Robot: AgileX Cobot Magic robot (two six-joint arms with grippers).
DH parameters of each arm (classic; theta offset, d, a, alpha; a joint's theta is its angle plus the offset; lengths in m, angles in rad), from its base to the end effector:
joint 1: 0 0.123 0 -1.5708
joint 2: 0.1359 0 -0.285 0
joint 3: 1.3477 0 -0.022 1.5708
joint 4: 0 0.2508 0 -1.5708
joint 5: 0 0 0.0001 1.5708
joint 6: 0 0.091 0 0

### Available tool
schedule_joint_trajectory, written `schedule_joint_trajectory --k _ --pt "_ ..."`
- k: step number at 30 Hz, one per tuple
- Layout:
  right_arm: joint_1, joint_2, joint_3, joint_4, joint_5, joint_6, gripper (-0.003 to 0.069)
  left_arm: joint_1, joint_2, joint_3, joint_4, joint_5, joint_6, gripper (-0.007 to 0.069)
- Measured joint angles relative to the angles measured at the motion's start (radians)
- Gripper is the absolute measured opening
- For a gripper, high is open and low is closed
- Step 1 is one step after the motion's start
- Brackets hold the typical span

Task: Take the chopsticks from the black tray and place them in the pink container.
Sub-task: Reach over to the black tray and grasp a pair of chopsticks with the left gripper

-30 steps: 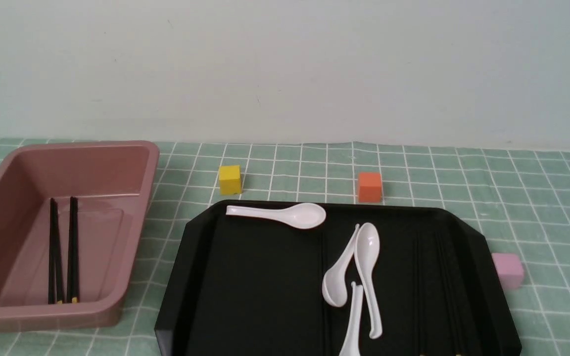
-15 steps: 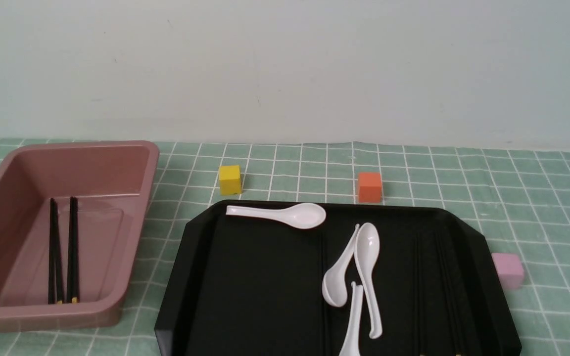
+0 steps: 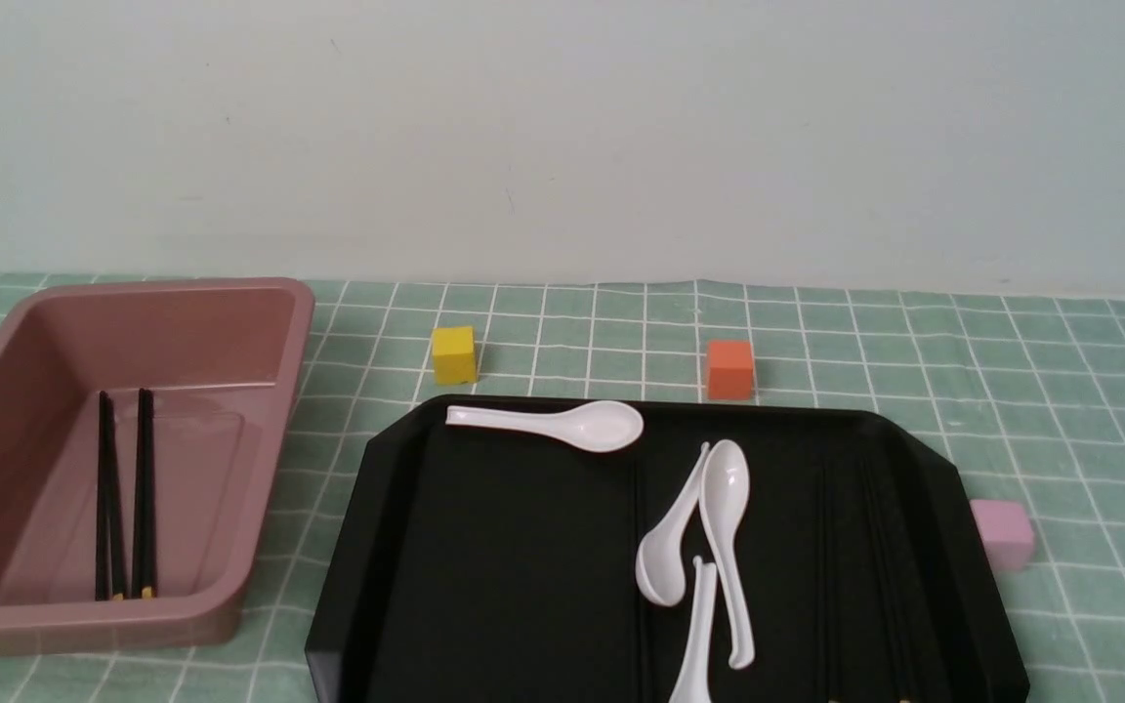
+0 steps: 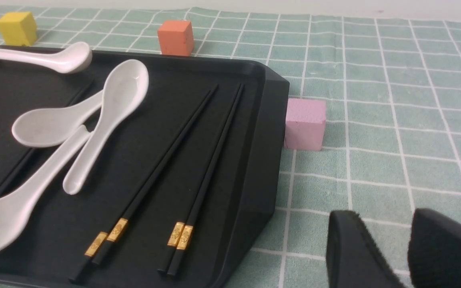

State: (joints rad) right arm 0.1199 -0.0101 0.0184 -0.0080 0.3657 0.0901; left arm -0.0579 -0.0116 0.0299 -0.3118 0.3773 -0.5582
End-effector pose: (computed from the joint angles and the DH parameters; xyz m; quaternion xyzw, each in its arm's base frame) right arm 0.0524 0.0061 0.1746 -0.0141 0.8008 0.0594 0.5958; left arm 0.0518 -0.0133 0.1714 -0.2776 0.7522 -0.3019 0.5157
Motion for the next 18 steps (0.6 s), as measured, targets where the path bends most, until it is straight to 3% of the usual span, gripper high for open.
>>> schedule_joint_trajectory --k 1,2,3,4,7,13,16,18 --pt "0.000 0.000 0.000 0.000 0.000 0.000 0.0240 0.000 0.000 0.000 -0.159 0.000 -0.089 0.0081" --pt "0.000 0.000 0.000 0.000 0.000 0.000 0.0240 0.000 0.000 0.000 -0.240 -0.001 -0.139 0.0083" --pt "0.000 0.000 0.000 0.000 0.000 0.000 0.0240 0.000 0.000 0.000 -0.256 -0.001 -0.157 0.0083" --pt "0.000 0.000 0.000 0.000 0.000 0.000 0.0240 0.000 0.000 0.000 -0.368 -0.006 -0.209 0.0086" --pt "0.000 0.000 0.000 0.000 0.000 0.000 0.0240 0.000 0.000 0.000 -0.522 -0.023 -0.256 0.0090" --pt "0.000 0.000 0.000 0.000 0.000 0.000 0.0240 0.000 0.000 -0.021 -0.586 -0.150 -0.225 0.0068" --pt "0.000 0.000 0.000 0.000 0.000 0.000 0.0240 0.000 0.000 -0.107 -0.565 -0.158 -0.130 0.0019" --pt "0.000 0.000 0.000 0.000 0.000 0.000 0.0240 0.000 0.045 -0.225 -0.520 -0.126 -0.003 -0.0013"
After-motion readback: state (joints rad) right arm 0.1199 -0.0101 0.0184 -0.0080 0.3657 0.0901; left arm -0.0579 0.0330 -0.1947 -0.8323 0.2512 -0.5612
